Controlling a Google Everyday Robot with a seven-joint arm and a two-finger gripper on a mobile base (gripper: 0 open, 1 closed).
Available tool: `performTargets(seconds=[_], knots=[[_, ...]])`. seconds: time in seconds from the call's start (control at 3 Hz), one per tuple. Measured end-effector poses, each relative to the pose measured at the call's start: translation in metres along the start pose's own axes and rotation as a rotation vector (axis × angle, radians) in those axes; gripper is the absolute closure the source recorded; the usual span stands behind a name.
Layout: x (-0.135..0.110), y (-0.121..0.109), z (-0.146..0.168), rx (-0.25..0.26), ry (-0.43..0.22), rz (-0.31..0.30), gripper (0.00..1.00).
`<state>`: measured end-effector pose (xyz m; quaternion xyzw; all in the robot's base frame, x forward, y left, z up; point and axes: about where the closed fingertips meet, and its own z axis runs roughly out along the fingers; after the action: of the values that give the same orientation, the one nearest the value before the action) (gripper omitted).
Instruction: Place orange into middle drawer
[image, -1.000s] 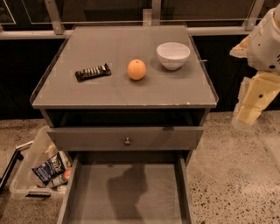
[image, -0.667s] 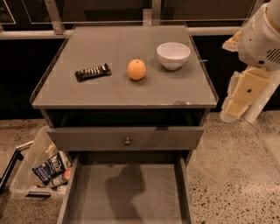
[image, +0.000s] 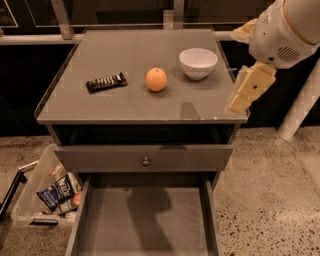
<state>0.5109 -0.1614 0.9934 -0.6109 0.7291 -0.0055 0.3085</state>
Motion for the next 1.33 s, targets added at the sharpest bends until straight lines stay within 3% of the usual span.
performTargets(seconds=[0.33, 1.0, 1.33], knots=[[-0.025, -0.032, 0.027, -0.034, -0.171, -0.012, 0.0], [-0.031, -0.031, 0.032, -0.036, -0.178, -0.03, 0.0], [-0.049, -0.038, 0.064, -0.051, -0.223, -0.058, 0.0]])
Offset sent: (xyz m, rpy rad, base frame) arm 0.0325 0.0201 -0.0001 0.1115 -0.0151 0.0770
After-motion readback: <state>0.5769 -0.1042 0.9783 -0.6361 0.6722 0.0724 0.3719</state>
